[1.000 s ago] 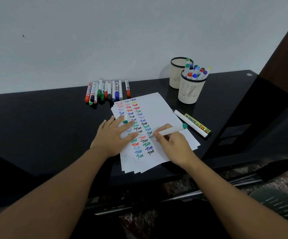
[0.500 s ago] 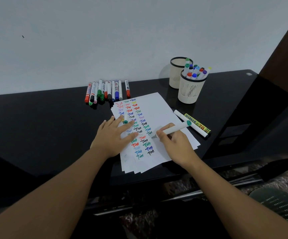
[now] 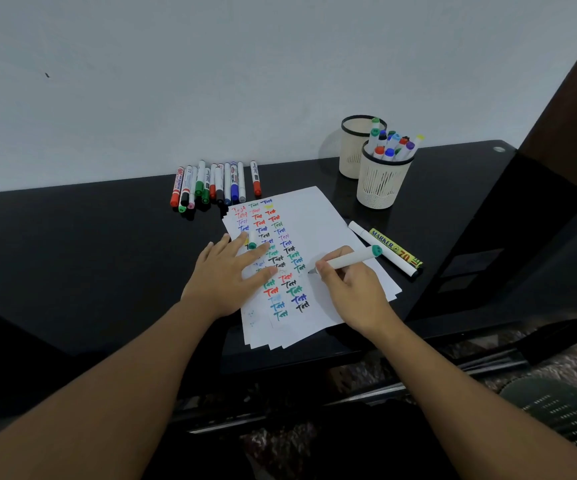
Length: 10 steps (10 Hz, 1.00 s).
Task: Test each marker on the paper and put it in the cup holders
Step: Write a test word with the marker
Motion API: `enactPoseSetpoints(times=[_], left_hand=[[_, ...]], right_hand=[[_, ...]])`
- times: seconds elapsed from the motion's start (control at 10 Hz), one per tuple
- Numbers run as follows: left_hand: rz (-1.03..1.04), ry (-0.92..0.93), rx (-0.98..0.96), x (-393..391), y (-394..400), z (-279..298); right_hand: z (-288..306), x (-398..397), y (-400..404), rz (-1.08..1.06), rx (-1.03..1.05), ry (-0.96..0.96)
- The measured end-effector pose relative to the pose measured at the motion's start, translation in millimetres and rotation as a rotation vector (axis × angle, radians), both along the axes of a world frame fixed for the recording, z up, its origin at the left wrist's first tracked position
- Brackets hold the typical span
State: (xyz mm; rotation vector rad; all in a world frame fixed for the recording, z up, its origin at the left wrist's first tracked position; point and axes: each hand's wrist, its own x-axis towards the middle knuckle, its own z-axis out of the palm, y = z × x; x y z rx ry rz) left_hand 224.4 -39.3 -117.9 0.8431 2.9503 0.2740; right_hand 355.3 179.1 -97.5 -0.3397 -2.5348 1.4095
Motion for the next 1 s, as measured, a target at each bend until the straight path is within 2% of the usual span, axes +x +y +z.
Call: enactPoseSetpoints(times=[0.8, 0.9, 1.0], left_hand=[[0.000, -0.006, 0.049, 1, -1, 2], [-0.006, 0.007, 0.173, 4, -2, 4], [0.084, -0.047, 0.410, 5, -1, 11]], right_hand=[[1, 0, -1, 0.021, 0.018, 0.006], [1, 0, 1, -0.036, -0.117, 0.103], [3, 2, 2, -0.054, -0.253, 0.176]])
